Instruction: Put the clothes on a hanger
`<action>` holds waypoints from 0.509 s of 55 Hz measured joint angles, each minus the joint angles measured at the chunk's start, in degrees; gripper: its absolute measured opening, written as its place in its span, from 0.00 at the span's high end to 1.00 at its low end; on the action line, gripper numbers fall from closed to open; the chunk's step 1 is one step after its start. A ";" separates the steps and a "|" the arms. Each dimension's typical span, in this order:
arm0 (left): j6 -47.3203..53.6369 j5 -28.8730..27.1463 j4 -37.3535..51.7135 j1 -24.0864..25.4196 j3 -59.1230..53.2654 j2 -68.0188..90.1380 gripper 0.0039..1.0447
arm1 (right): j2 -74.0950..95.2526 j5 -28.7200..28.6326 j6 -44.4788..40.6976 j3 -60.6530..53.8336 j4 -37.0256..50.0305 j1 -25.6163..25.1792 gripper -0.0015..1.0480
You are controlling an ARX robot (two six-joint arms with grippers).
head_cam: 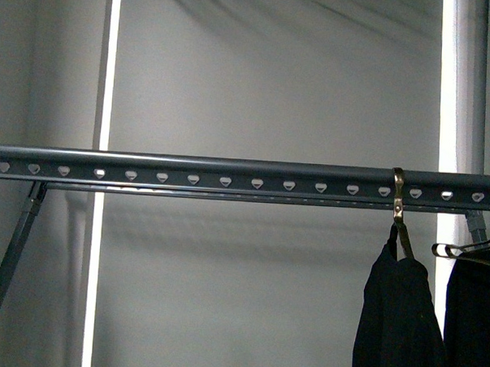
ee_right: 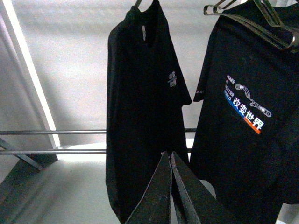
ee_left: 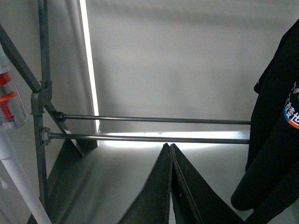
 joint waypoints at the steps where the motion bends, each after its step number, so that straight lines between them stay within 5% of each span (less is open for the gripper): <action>1: 0.00 -0.02 0.00 0.00 0.00 -0.04 0.97 | -0.15 0.00 0.00 -0.07 0.04 0.00 0.98; 28: 0.00 0.00 -0.09 0.00 0.00 -0.13 0.97 | -2.29 0.07 0.00 -2.58 0.37 0.00 0.98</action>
